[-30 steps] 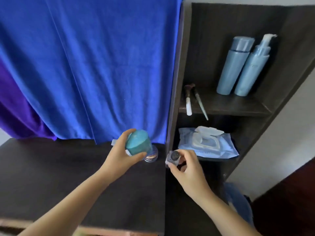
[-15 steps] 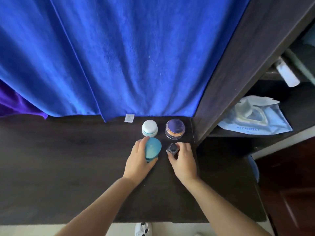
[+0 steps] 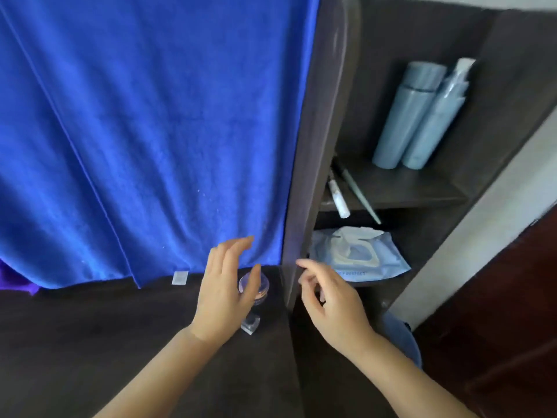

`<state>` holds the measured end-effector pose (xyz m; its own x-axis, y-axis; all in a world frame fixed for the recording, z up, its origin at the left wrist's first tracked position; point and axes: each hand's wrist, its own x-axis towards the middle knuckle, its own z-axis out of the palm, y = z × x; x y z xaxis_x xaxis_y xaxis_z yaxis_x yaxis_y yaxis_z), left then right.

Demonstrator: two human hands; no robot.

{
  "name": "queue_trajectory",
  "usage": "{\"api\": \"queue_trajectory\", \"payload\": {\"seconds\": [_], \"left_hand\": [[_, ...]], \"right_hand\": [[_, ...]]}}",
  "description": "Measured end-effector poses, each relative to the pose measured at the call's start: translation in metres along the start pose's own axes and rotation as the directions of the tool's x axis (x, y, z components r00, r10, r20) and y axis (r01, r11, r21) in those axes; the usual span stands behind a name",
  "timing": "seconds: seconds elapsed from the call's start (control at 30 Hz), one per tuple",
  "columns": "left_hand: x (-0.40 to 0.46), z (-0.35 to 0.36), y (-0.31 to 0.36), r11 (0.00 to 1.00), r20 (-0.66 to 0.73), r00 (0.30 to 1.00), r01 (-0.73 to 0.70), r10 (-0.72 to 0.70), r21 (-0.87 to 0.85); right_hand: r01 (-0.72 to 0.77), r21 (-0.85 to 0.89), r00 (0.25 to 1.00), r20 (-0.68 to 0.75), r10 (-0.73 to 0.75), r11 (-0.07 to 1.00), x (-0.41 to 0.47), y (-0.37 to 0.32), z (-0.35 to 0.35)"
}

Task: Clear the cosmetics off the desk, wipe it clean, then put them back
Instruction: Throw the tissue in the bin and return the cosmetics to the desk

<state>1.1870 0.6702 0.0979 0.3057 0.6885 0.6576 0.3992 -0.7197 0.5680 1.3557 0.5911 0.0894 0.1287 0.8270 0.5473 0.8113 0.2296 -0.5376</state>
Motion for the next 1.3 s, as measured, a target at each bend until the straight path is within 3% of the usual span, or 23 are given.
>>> {"api": "queue_trajectory", "payload": {"seconds": [0.07, 0.13, 0.17, 0.23, 0.27, 0.33, 0.37, 0.5, 0.7, 0.8, 0.87, 0.97, 1.03, 1.13, 1.3], "left_hand": [[0.029, 0.003, 0.051, 0.982, -0.035, 0.981, -0.191, 0.19, -0.015], [0.054, 0.012, 0.093, 0.949, -0.033, 0.949, -0.316, 0.315, -0.025], [0.067, 0.018, 0.11, 0.949, -0.016, 0.949, -0.316, 0.316, -0.01], [0.095, 0.033, 0.137, 0.977, 0.052, 0.981, -0.19, 0.186, 0.097], [0.108, 0.043, 0.145, 0.965, 0.094, 0.992, -0.1, 0.079, 0.242], [0.131, 0.061, 0.156, 0.81, 0.172, 0.977, 0.002, -0.126, 0.586], [0.139, 0.068, 0.16, 0.742, 0.201, 0.956, 0.026, -0.215, 0.67], [0.153, 0.085, 0.159, 0.622, 0.239, 0.862, 0.107, -0.447, 0.776], [0.154, 0.093, 0.158, 0.541, 0.247, 0.808, 0.103, -0.536, 0.835], [0.152, 0.092, 0.152, 0.572, 0.234, 0.818, 0.137, -0.526, 0.808], [0.145, 0.088, 0.151, 0.663, 0.187, 0.862, 0.207, -0.472, 0.72], [0.12, 0.071, 0.151, 0.865, 0.066, 0.927, 0.317, -0.369, 0.389], [0.097, 0.053, 0.151, 0.932, -0.006, 0.943, 0.33, -0.333, 0.148], [0.064, 0.021, 0.141, 0.938, -0.07, 0.935, 0.348, -0.346, 0.008], [0.015, -0.031, 0.078, 0.903, -0.107, 0.898, 0.429, -0.426, 0.004]], "right_hand": [[0.106, 0.052, 0.968, -0.236, -0.091, 0.993, 0.022, -0.007, -0.055], [0.114, 0.126, 0.911, -0.408, -0.053, 0.985, 0.052, -0.007, -0.108], [0.07, 0.139, 0.904, -0.428, -0.004, 0.988, 0.07, -0.004, -0.128], [-0.088, 0.045, 0.945, -0.312, 0.097, 0.995, 0.106, 0.01, -0.151], [-0.165, -0.028, 0.968, -0.198, 0.157, 0.986, 0.123, 0.017, -0.153], [-0.265, -0.165, 0.962, 0.024, 0.273, 0.95, 0.147, 0.03, -0.146], [-0.278, -0.231, 0.946, 0.101, 0.307, 0.932, 0.154, 0.035, -0.139], [-0.207, -0.369, 0.927, 0.223, 0.302, 0.906, 0.167, 0.044, -0.116], [-0.154, -0.435, 0.907, 0.295, 0.302, 0.887, 0.169, 0.046, -0.124], [-0.158, -0.419, 0.903, 0.305, 0.303, 0.894, 0.165, 0.051, -0.134], [-0.186, -0.319, 0.928, 0.255, 0.273, 0.929, 0.158, 0.055, -0.14], [-0.194, 0.002, 0.976, 0.106, 0.192, 0.981, 0.138, 0.049, -0.154], [-0.135, 0.15, 0.991, 0.022, 0.133, 0.979, 0.121, 0.032, -0.162], [-0.065, 0.302, 0.998, 0.0, 0.068, 0.951, 0.094, -0.001, -0.156], [-0.126, 0.384, 0.989, 0.122, 0.085, 0.915, 0.057, -0.048, -0.075]]}}
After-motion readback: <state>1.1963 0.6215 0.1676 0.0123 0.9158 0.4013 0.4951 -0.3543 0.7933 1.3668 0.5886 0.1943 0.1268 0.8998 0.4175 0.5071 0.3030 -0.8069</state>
